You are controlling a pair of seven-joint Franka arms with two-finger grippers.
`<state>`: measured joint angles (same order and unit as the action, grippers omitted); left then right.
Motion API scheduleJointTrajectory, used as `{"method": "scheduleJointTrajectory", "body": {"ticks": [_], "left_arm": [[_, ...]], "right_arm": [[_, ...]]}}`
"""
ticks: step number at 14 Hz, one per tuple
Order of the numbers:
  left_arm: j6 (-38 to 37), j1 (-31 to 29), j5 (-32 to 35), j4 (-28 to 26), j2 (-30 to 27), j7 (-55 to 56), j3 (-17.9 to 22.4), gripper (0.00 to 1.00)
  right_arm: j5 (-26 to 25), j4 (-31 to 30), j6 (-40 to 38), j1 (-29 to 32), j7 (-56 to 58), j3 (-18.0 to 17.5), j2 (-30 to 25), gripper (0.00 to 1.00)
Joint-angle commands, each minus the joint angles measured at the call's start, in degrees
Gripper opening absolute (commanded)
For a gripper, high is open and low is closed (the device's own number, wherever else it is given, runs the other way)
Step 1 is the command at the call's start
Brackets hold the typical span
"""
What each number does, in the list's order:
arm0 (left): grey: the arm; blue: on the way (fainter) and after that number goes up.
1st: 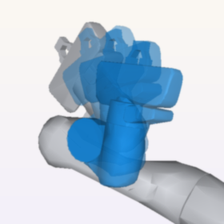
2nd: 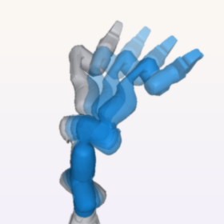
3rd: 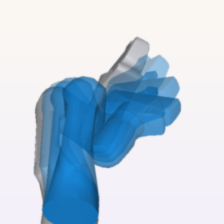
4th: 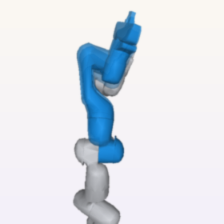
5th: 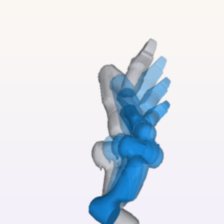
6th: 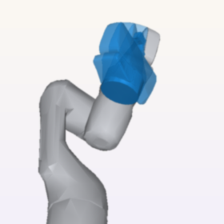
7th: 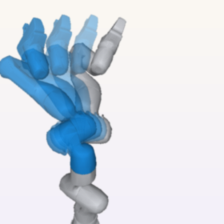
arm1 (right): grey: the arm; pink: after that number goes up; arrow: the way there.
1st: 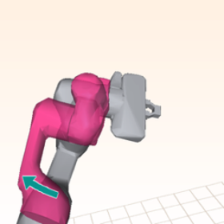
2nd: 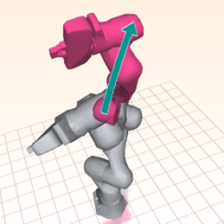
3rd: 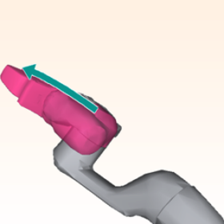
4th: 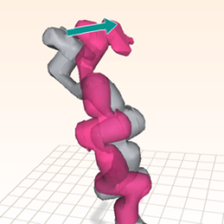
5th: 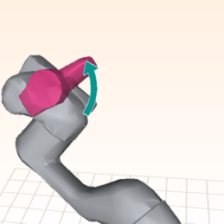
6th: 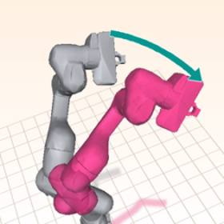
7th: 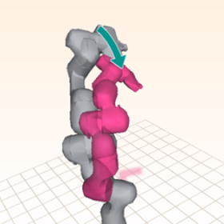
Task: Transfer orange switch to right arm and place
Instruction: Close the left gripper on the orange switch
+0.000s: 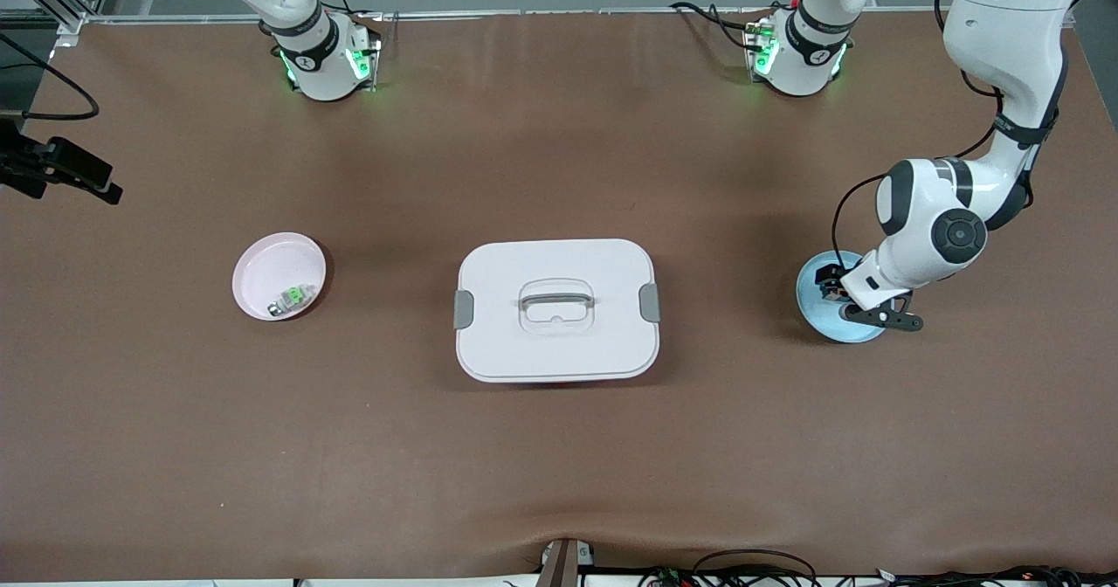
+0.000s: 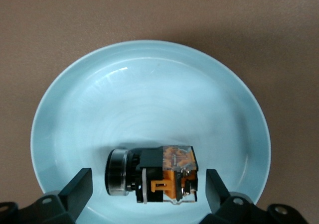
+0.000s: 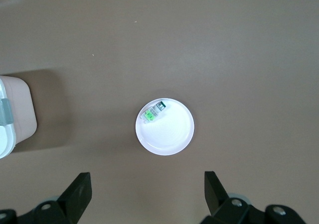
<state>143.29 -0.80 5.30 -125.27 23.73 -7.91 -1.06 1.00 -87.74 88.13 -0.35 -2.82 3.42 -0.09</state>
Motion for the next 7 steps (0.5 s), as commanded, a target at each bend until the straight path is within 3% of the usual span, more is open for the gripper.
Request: {"method": "scheduleJointTrajectory", "body": {"ticks": [1, 7], "left_arm": [[2.5, 0.0, 1.3, -0.9, 0.6, 0.9, -0.2, 1.0], [2.7, -0.1, 1.3, -1.2, 0.6, 0.7, -0.3, 1.0]], "right_arm": [[-0.6, -0.7, 0.3, 0.3, -0.2, -0.3, -0.8, 1.0], [-0.6, -0.7, 0.3, 0.4, -0.2, -0.3, -0.8, 1.0]]}}
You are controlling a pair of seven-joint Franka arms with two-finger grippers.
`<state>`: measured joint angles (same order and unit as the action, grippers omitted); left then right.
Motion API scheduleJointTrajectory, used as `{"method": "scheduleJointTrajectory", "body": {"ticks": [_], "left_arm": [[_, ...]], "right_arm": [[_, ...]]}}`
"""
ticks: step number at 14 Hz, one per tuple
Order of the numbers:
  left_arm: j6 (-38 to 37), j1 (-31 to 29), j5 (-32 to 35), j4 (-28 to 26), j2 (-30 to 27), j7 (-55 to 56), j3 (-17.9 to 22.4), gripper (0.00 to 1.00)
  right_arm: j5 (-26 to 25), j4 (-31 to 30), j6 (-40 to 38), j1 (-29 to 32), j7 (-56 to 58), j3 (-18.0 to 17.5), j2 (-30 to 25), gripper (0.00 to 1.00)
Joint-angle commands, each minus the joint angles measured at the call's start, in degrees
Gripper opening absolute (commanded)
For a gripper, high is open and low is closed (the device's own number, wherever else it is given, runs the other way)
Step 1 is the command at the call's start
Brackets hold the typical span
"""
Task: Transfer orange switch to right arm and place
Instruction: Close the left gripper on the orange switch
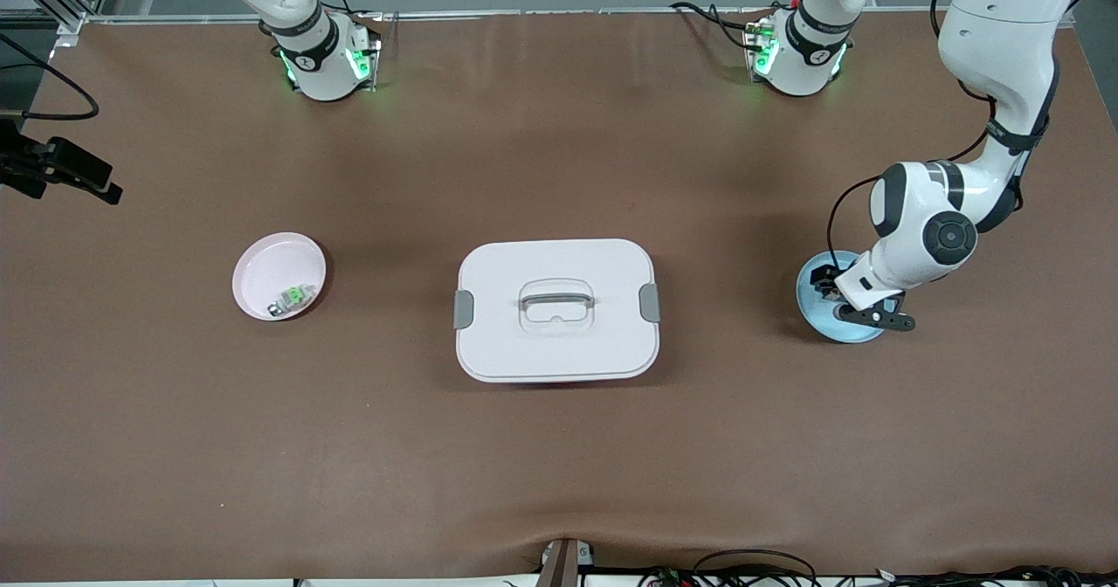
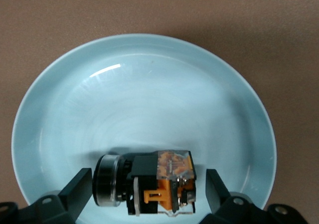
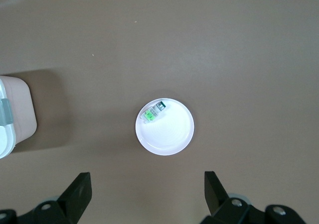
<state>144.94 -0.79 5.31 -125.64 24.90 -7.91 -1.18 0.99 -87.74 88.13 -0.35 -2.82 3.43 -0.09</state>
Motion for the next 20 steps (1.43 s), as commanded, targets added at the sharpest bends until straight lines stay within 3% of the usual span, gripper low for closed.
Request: {"method": "scheduleJointTrajectory", "body": {"ticks": [1, 5, 8, 12, 15, 20], "left_arm": [[1.0, -0.1, 1.3, -0.8, -0.6, 0.8, -0.1, 0.98], [1.0, -0.1, 1.3, -0.8, -0.6, 0.9, -0.1, 0.43], [1.0, -0.1, 1.3, -0.7, -0.6, 1.0, -0.1, 0.21], [-0.4, -0.2, 0.8, -0.1, -2.3, 0.8, -0.2, 0.2], [-4.6, -0.3, 0.4, 0.1, -6.6, 1.2, -0.3, 0.2], [-29.9, 0.2, -8.0, 11.3, -12.8, 3.3, -2.2, 0.2]], "right_arm": [[-0.5, -0.7, 0.3, 0.4, -0.2, -0.4, -0.8, 1.0], [-0.5, -0.7, 0.3, 0.3, -0.2, -0.4, -0.8, 1.0], [-0.5, -0.7, 0.3, 0.3, -0.2, -0.4, -0.8, 1.0], [-0.5, -0.7, 0.3, 0.4, -0.2, -0.3, -0.8, 1.0], [-0.5, -0.8, 0.2, 0.5, -0.2, -0.3, -0.8, 1.0], [-0.5, -0.7, 0.2, 0.5, -0.3, -0.3, -0.8, 1.0]]}}
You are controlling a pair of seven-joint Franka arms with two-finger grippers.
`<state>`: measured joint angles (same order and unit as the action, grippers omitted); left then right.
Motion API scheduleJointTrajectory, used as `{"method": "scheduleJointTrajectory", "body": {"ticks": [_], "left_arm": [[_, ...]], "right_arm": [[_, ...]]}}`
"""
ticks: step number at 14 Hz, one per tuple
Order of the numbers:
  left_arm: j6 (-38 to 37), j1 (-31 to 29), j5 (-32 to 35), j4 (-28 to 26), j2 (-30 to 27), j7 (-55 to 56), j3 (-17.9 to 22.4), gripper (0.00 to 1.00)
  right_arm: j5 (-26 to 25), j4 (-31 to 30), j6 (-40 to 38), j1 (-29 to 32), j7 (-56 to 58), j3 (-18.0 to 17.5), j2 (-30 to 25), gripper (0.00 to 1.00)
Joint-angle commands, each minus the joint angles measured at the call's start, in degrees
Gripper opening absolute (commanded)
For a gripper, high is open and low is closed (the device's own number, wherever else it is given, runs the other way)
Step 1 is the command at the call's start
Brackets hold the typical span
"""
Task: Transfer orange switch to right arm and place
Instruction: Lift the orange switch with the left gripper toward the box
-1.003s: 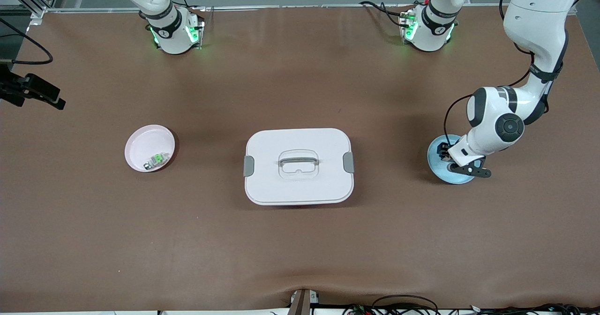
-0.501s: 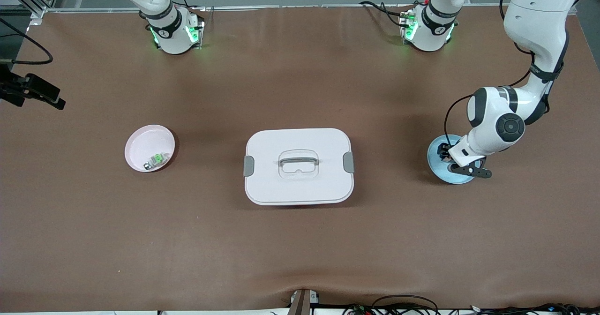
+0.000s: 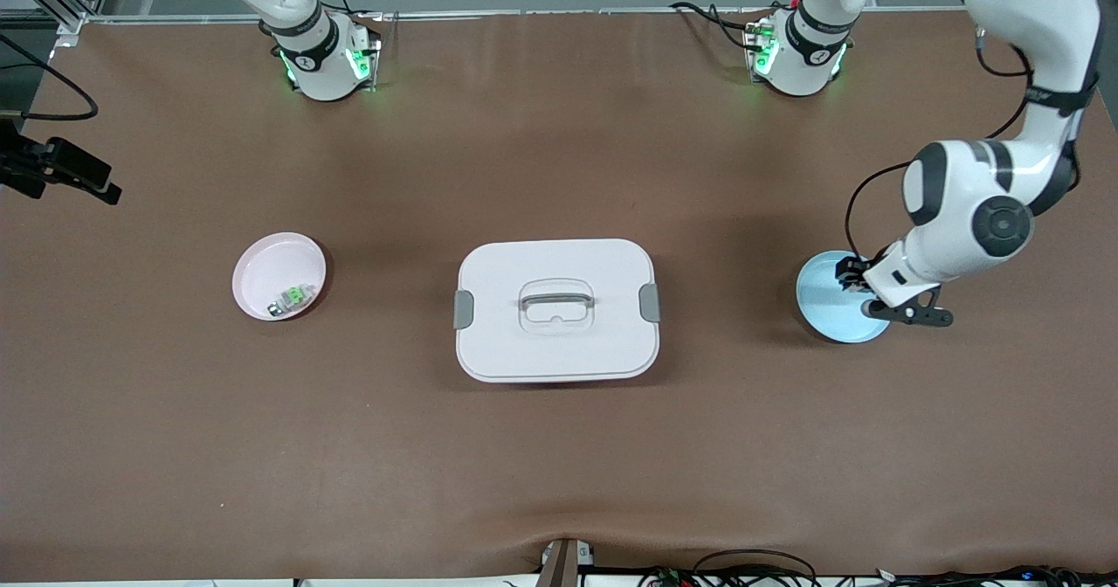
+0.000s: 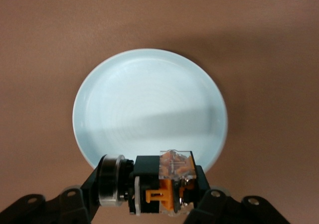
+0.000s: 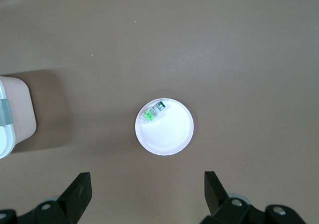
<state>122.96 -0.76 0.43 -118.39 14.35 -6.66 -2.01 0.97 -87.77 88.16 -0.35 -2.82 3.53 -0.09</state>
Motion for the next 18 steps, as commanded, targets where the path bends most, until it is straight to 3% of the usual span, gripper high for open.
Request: {"method": "scheduleJointTrajectory", "body": {"ticks": [1, 8, 15, 18], "left_arm": [[-11.7, 0.3, -5.5, 6.4, -3.3, 4.6, -1.9, 0.21], [-14.9, 0.5, -20.6, 17.9, -5.3, 39.4, -11.5, 0.24], [-13.7, 1.5, -28.7, 27.3, -4.3, 68.8, -20.9, 0.24], [-7.9, 6.0, -28.7, 28.2, -3.6, 82.3, -21.6, 0.23]], "right_arm": [[-0.4, -0.6, 0.3, 0.6, -0.3, -0.4, -0.8, 1.0], [-0.3, -0.1, 0.6, 1.0, -0.3, 0.0, -0.3, 1.0], [-0.6, 0.0, 0.9, 0.5, -0.5, -0.1, 1.2, 1.0], [0.3, 0.0, 2.6, 1.0, -0.4, -0.2, 4.5, 1.0]]}}
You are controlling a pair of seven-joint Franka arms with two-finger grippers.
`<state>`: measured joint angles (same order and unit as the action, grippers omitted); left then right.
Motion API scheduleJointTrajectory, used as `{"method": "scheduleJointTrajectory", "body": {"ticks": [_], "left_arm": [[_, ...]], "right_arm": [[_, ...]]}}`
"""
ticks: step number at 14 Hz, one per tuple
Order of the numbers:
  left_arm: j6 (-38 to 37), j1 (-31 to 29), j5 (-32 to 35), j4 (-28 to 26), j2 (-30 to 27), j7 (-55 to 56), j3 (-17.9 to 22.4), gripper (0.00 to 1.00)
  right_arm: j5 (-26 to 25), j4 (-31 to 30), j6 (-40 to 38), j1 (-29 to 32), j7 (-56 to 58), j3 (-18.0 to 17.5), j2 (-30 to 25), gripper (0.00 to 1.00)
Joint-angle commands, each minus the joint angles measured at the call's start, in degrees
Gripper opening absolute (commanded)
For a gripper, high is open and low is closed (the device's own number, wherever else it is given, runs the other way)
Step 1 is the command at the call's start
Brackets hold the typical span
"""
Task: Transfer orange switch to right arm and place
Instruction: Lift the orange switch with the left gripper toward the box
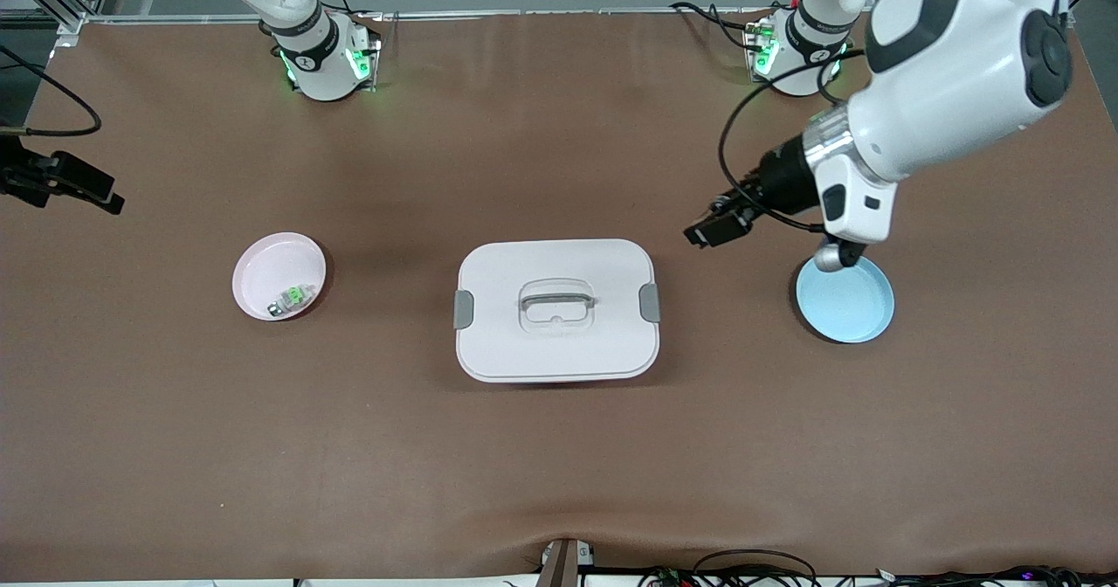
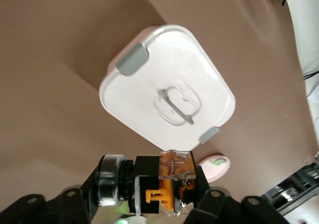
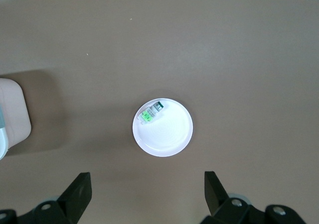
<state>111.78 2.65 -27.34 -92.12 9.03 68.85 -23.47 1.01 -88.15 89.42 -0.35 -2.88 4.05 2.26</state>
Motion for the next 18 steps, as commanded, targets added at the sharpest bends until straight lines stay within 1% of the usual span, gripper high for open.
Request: {"method": "scheduleJointTrajectory", "body": {"ticks": [1, 3, 4, 6, 7, 10, 11, 14, 15, 16, 17, 18], "left_arm": [[6.5, 4.7, -1.1, 1.9, 2.0, 10.8, -0.2, 0.23], [13.4, 8.4, -1.1, 1.9, 3.2, 21.2, -0.2, 0.23], [17.0, 10.7, -1.0, 1.9, 3.5, 25.2, -0.1, 0.23], [22.9, 12.9, -0.6, 1.9, 4.7, 32.2, -0.1, 0.23], [25.8, 14.6, -0.6, 1.9, 5.6, 35.4, -0.1, 0.23], [35.5, 18.3, -0.4, 1.9, 8.3, 46.1, 0.2, 0.23], [37.9, 19.3, -0.5, 1.9, 8.9, 49.4, 0.3, 0.23], [40.4, 22.0, 0.3, 1.8, 10.6, 56.9, 0.6, 0.23], [40.4, 22.3, 1.3, 1.8, 10.9, 57.6, 0.5, 0.23], [40.4, 23.8, 2.7, 1.9, 11.9, 58.1, 0.6, 0.23], [40.5, 24.6, 3.7, 1.9, 12.5, 58.9, 0.8, 0.23], [40.5, 24.7, 4.5, 1.9, 12.7, 59.6, 0.8, 0.23]], "right_arm": [[0.4, 0.6, 1.5, 1.1, -0.3, -0.7, 4.1, 1.0], [-0.1, 0.6, 1.9, 0.6, -0.1, -0.7, 4.7, 1.0], [-0.1, 0.7, 1.9, 0.4, -0.1, -0.7, 5.8, 1.0], [1.2, 0.6, 1.4, 0.0, 2.1, -1.2, 6.2, 1.0], [4.9, 0.4, 1.1, 0.1, 3.7, -1.4, 5.7, 1.0], [23.2, -1.9, 1.4, 1.0, 7.4, -1.1, 4.0, 1.0], [27.9, -2.6, 1.5, 0.8, 7.5, -1.1, 3.7, 1.0], [37.4, -6.8, 3.7, -1.5, 7.6, -1.3, 0.5, 1.0], [40.5, -9.0, 4.4, -1.9, 9.2, -1.4, -0.1, 1.0], [43.5, -11.6, 5.2, -3.0, 13.7, -1.4, -0.8, 1.0], [44.9, -13.6, 6.8, -4.5, 16.4, -1.4, -1.4, 1.0], [45.0, -14.5, 8.3, -5.9, 17.5, -1.4, -1.6, 1.0]]}}
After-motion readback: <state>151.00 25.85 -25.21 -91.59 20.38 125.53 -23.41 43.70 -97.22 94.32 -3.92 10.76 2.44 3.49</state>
